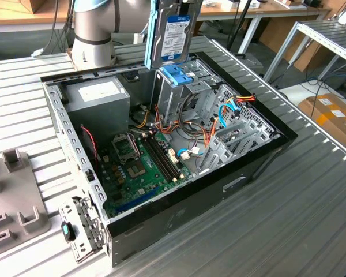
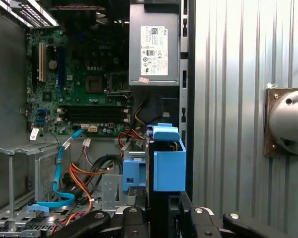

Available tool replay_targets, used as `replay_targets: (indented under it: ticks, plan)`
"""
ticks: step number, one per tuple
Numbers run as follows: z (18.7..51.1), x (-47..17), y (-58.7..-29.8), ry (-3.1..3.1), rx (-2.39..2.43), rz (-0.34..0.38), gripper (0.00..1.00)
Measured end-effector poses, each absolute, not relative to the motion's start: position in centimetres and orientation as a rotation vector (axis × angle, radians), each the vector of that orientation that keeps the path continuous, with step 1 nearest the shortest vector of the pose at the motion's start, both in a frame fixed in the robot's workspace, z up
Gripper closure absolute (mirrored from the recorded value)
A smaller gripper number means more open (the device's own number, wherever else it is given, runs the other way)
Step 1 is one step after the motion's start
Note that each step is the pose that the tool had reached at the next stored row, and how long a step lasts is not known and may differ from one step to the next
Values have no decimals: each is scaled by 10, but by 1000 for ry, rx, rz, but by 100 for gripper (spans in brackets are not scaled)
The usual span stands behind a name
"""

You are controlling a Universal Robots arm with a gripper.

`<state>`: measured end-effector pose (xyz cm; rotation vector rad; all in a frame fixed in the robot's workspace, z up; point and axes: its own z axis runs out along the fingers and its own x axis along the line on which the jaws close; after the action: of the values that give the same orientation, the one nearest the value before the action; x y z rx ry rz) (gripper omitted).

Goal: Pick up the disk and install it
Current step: 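Pick up the disk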

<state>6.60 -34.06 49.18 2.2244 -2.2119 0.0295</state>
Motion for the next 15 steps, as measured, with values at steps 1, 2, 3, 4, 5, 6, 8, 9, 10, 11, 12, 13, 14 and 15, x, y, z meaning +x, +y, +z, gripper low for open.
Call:
replay_targets:
  ticks: [1, 2, 3, 4, 5, 6, 8, 9, 10, 11, 12, 13, 14, 15]
  plan:
    - [492, 72, -341, -2212, 2224, 30, 65]
    - [492, 76, -341, -2212, 2224, 29, 65]
    - [492, 78, -341, -2212, 2224, 30, 65]
    - [492, 82, -341, -2212, 2224, 30, 65]
    - [492, 85, -341, -2212, 2224, 30, 65]
    - [492, 90, -341, -2212, 2224, 30, 65]
    - [492, 96, -340, -2212, 2224, 30, 65]
    - [492, 105, -340, -2212, 2224, 30, 65]
    - [492, 108, -340, -2212, 2224, 30, 65]
    - [492, 111, -341, -2211, 2224, 31, 65]
    - [492, 113, -340, -2211, 2224, 31, 65]
    - [492, 114, -341, -2211, 2224, 31, 65]
    - [492, 116, -341, -2211, 2224, 31, 65]
    - [492, 116, -341, -2211, 2224, 31, 65]
